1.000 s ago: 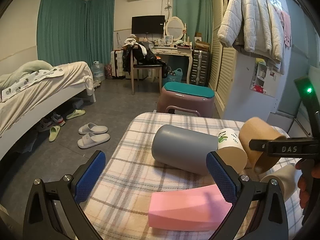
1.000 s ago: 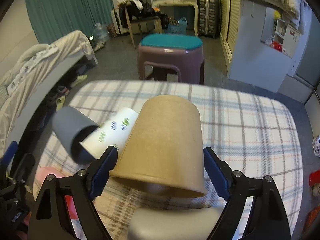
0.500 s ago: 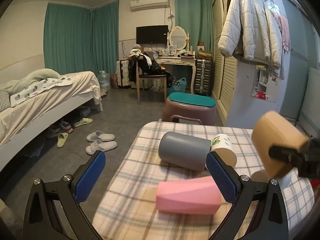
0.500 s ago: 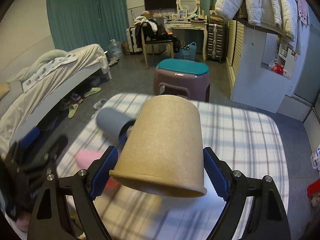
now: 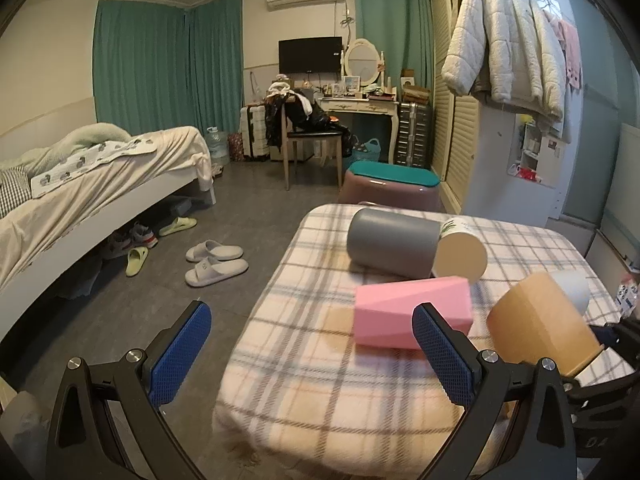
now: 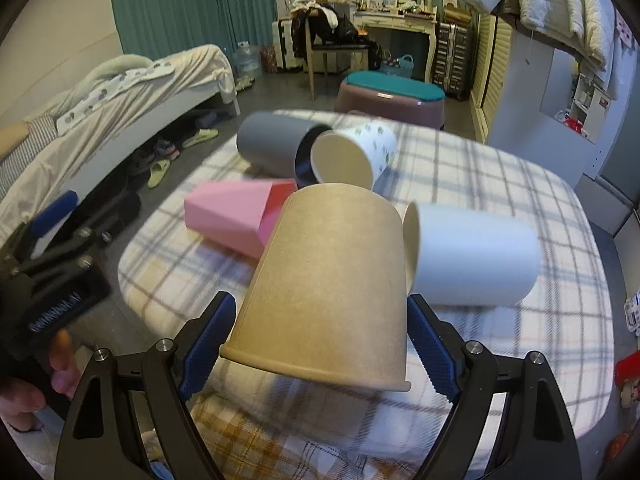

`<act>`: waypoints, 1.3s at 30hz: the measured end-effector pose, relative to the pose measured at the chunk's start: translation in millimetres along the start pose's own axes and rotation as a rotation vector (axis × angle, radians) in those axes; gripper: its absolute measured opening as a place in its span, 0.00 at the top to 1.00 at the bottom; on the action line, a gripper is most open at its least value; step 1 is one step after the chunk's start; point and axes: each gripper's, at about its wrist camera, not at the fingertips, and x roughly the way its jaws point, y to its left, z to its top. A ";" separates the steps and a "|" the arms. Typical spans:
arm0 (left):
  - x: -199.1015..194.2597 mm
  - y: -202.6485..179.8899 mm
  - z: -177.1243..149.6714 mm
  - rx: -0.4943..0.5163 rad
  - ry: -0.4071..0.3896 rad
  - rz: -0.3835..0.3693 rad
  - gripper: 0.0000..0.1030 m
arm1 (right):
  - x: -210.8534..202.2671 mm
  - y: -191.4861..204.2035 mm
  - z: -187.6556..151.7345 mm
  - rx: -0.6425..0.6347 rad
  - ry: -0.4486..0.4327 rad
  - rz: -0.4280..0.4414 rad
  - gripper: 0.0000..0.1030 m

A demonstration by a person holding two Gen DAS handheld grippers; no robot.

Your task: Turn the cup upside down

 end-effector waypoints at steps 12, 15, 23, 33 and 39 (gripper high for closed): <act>5.7 0.9 -5.3 0.006 0.023 -0.004 0.00 | 12.9 -2.4 -1.4 0.007 0.016 -0.003 0.14; 6.0 -0.4 -5.0 0.011 0.024 0.000 0.00 | 12.4 -6.1 -0.5 0.020 0.011 0.003 0.13; 7.6 -15.9 3.7 0.041 0.033 0.019 0.00 | -23.1 -25.1 6.5 0.059 -0.105 0.070 0.06; 0.5 -80.9 37.3 0.151 0.048 -0.077 0.00 | -68.9 -94.8 19.9 0.051 -0.192 -0.098 0.05; 15.7 -130.0 48.5 0.185 0.189 -0.162 0.00 | -68.9 -139.5 18.7 0.109 -0.213 -0.101 0.05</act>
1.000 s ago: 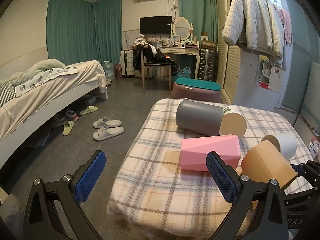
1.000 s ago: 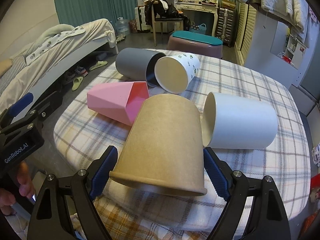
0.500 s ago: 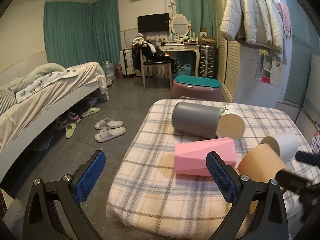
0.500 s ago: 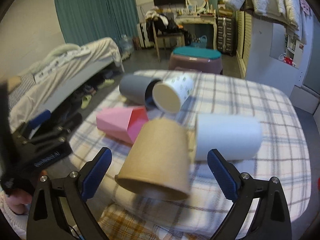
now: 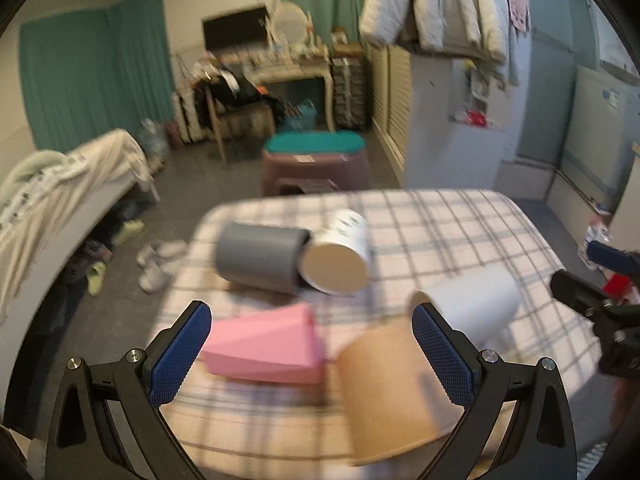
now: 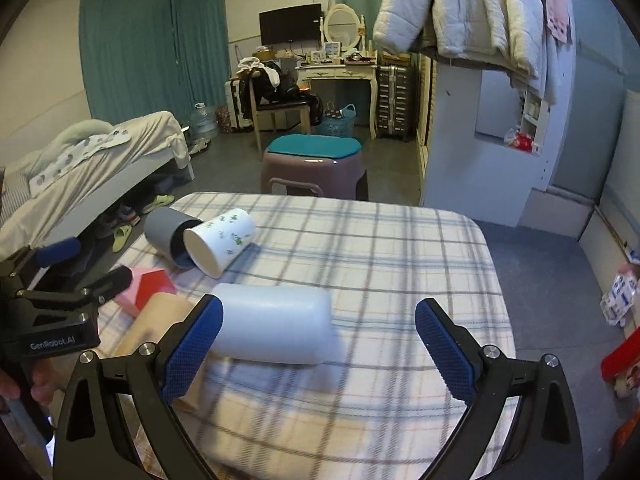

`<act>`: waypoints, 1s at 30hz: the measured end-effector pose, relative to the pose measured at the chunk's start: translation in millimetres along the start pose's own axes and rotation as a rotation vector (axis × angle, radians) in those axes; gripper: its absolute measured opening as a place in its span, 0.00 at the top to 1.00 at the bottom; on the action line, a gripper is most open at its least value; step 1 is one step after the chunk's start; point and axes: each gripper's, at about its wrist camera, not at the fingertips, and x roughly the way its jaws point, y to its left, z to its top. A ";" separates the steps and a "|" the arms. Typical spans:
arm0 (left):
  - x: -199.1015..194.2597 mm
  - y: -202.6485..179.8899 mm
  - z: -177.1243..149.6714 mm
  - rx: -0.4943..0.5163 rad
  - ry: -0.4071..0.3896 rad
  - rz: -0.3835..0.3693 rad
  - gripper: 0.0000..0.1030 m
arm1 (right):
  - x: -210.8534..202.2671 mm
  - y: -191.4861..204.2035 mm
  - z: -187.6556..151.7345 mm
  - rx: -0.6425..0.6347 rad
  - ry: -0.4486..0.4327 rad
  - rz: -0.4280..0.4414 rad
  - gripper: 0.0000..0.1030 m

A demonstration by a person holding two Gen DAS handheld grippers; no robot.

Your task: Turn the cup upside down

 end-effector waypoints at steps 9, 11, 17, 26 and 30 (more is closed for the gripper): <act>31.1 -35.6 6.1 0.058 0.175 -0.006 0.01 | 23.3 -26.9 -9.1 0.051 0.013 0.090 0.05; 37.4 -39.1 5.6 0.072 0.209 -0.007 0.01 | 26.5 -30.8 -10.9 0.067 0.016 0.105 0.05; 55.9 -49.9 -2.3 0.120 0.317 -0.017 0.25 | 41.5 -42.3 -18.2 0.100 0.047 0.128 0.05; 71.2 -51.6 -2.5 0.123 0.420 -0.064 0.26 | 49.2 -59.3 -20.1 0.140 0.053 0.139 0.05; 75.3 -52.3 0.2 0.133 0.467 -0.066 0.24 | 50.9 -63.8 -21.8 0.156 0.052 0.136 0.05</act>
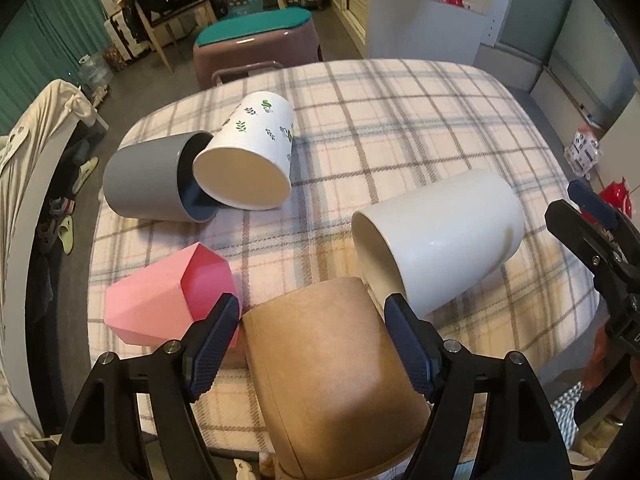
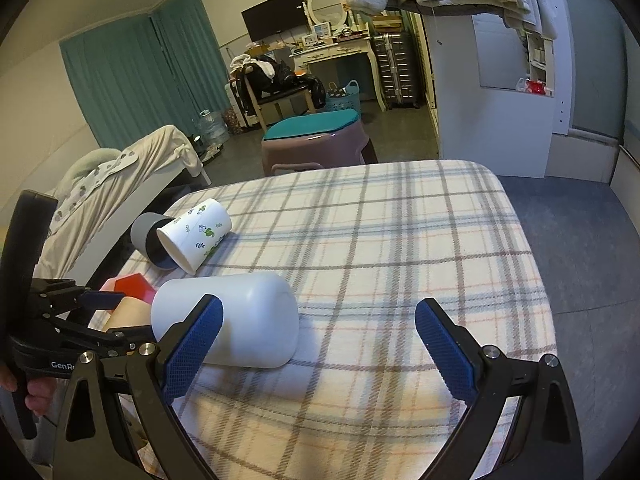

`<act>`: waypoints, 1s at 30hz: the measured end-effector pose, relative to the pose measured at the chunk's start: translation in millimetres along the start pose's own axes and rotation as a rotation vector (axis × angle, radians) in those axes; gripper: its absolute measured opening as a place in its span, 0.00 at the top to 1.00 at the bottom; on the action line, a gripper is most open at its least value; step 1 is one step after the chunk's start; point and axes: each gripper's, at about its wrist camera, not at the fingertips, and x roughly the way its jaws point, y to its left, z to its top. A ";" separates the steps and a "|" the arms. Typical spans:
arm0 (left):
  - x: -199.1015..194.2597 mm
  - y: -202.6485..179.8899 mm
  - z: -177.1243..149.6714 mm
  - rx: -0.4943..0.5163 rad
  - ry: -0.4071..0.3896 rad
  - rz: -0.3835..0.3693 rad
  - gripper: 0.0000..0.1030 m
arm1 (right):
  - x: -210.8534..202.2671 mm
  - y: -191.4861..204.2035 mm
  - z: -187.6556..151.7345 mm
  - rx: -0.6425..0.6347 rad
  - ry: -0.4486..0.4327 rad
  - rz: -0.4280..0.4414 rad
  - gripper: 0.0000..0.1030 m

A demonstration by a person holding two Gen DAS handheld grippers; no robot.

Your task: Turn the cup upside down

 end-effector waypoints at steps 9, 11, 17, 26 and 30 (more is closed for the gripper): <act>-5.7 2.0 -2.4 0.007 0.094 -0.039 0.24 | -1.6 -6.5 0.1 0.011 -0.012 0.011 0.05; -2.3 2.0 -3.0 0.015 0.140 -0.048 0.24 | -2.5 -6.6 -1.2 0.018 -0.014 0.018 0.05; 4.3 0.7 -2.1 0.033 0.204 -0.047 0.24 | -8.8 -8.7 -2.4 0.026 -0.024 0.024 0.05; 27.3 -5.9 -7.5 0.087 0.379 -0.013 0.19 | -15.9 -20.3 -4.5 0.063 -0.042 0.019 0.05; 32.8 -5.7 -8.1 0.079 0.376 -0.009 0.21 | -17.3 -20.2 -5.5 0.060 -0.041 0.027 0.05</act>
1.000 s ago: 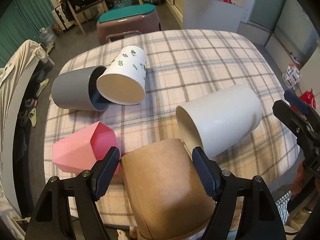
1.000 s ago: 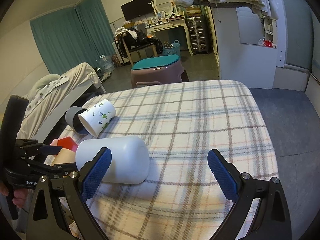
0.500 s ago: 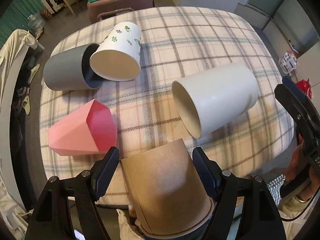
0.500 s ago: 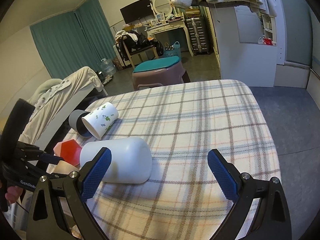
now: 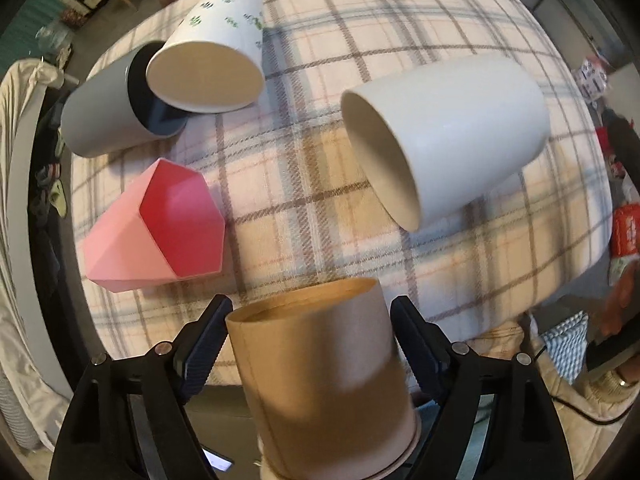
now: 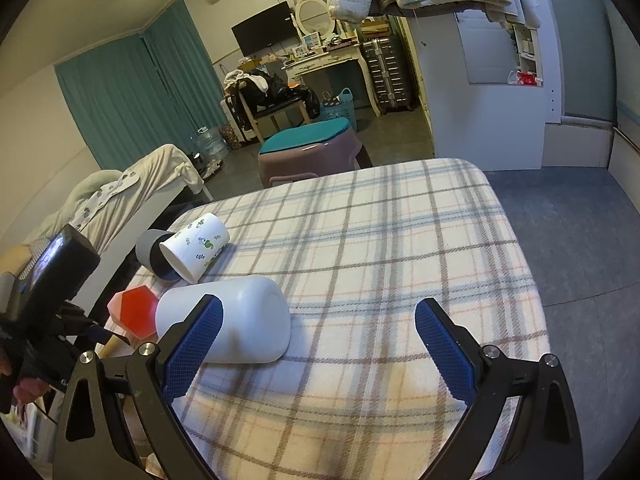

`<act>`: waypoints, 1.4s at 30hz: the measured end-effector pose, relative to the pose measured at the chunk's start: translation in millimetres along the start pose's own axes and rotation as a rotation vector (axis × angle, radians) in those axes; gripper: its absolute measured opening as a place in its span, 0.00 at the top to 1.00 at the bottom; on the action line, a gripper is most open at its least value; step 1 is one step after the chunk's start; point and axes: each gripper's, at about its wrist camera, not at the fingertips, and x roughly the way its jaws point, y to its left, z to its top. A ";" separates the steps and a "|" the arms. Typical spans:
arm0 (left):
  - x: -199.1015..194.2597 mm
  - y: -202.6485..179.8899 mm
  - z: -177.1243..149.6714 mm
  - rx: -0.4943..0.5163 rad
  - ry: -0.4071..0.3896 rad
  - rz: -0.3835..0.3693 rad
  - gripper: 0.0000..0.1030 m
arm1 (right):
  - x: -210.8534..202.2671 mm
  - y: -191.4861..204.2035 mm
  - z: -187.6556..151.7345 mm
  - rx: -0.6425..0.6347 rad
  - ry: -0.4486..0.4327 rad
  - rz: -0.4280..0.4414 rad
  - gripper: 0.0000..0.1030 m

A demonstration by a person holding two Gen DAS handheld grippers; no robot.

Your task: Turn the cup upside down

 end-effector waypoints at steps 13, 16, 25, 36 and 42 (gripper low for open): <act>-51.1 18.7 -15.9 -0.034 -0.254 0.014 0.24 | -14.8 -0.2 0.3 -0.008 -0.029 -0.010 0.05; -71.0 21.8 -22.2 -0.055 -0.393 0.028 0.24 | -18.2 6.7 -0.1 -0.024 -0.033 -0.015 0.05; -90.6 14.3 -43.7 -0.143 -0.865 0.119 0.24 | -23.3 28.3 -7.4 -0.084 -0.017 -0.055 0.05; -57.8 19.0 -47.8 -0.169 -1.011 0.078 0.24 | -25.4 53.2 -10.8 -0.151 0.000 -0.093 0.05; -40.8 18.9 -46.1 -0.167 -1.027 0.038 0.24 | -18.9 71.5 -12.6 -0.182 0.018 -0.091 0.05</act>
